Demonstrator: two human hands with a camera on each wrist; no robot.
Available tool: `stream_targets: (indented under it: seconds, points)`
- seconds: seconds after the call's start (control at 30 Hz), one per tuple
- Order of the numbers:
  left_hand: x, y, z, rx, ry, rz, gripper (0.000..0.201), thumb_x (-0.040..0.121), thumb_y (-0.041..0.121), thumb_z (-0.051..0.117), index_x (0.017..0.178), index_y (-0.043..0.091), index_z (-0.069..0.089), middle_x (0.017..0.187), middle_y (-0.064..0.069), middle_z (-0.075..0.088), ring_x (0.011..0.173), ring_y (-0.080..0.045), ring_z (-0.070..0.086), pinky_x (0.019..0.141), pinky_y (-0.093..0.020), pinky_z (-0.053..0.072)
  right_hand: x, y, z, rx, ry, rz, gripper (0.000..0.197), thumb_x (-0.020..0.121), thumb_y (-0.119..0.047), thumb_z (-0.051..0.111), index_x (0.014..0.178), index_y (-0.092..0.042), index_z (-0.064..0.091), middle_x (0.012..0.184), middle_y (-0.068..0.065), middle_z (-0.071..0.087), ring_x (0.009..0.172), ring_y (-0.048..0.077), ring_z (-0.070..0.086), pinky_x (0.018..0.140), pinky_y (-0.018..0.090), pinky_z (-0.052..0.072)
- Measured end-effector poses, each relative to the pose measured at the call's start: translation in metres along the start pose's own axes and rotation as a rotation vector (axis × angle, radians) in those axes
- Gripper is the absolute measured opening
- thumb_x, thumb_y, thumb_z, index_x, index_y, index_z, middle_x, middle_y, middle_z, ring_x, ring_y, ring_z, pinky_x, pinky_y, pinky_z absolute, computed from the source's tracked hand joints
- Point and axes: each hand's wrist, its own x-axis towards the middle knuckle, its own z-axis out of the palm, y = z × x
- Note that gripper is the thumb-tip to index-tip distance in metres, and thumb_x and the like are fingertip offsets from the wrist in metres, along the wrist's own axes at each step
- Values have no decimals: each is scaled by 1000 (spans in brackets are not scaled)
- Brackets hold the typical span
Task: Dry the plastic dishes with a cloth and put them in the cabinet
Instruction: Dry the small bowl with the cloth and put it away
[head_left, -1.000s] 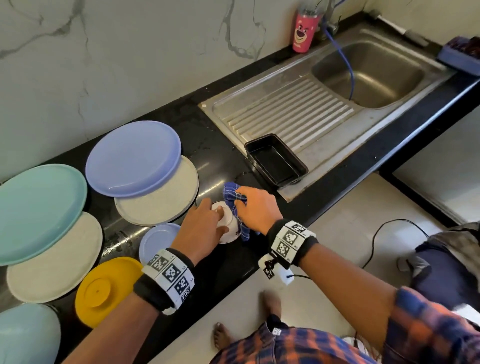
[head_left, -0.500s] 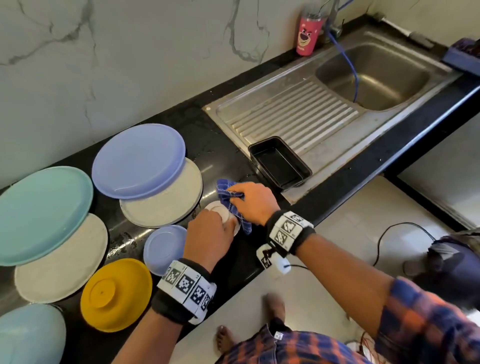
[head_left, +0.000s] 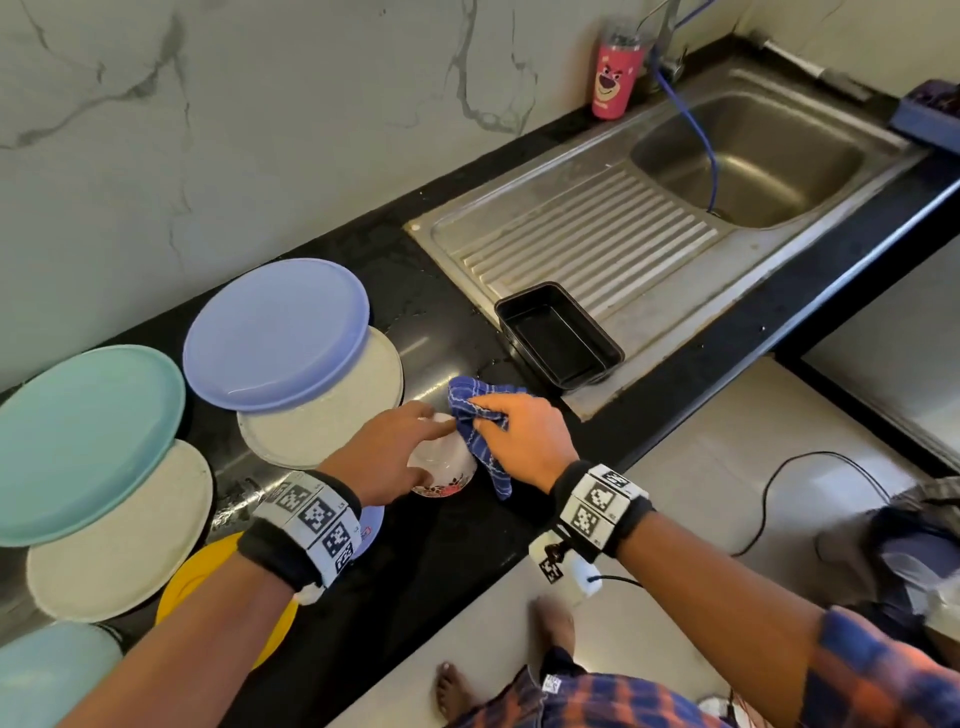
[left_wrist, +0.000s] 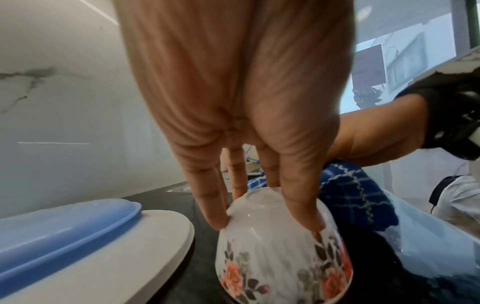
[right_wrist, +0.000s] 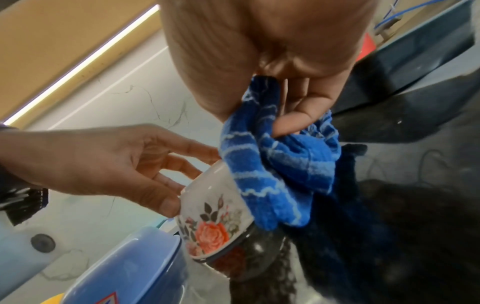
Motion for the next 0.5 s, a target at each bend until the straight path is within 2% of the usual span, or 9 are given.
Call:
stream_targets:
  seconds: [0.1,0.2,0.27,0.33,0.43,0.5]
  points:
    - [-1,7,0,-87,103,-73,74,73,31,84,139,26,53,130,2,57,119,-20,53,91,-26,35,17,-11,6,-17,-48,-9,26,92,-29,57,113,-33,72,107,-7,73,99,20,67,85,34,53]
    - [-5,10,7,-245,224,-231,74,61,36,92,126,23,58,122,1,66,112,-23,61,89,-33,42,30,-17,4,-50,-98,-17,29,92,-27,57,116,-33,71,115,-6,71,105,20,65,90,34,51]
    - [-6,11,15,-338,274,-289,76,57,33,94,117,24,48,120,2,65,107,-24,63,83,-33,44,23,-17,2,-59,-115,-61,30,94,-27,58,122,-30,69,122,-4,68,111,19,63,95,34,50]
    - [-5,13,19,-397,307,-314,81,55,28,96,110,24,36,118,1,63,103,-24,64,78,-31,42,2,-14,0,-53,-121,-120,31,95,-24,59,124,-27,68,122,-2,65,111,19,61,95,35,50]
    - [-5,14,22,-448,345,-330,83,54,25,97,106,24,32,113,1,62,98,-23,64,75,-33,46,-28,-7,2,-104,-110,-179,31,95,-29,59,126,-33,66,119,-10,55,107,13,56,86,35,52]
    - [-6,12,24,-487,366,-341,83,52,25,97,104,25,32,110,2,63,95,-21,65,77,-36,52,-28,-11,2,-149,-104,-186,31,96,-33,57,126,-38,64,119,-13,51,108,11,53,82,37,53]
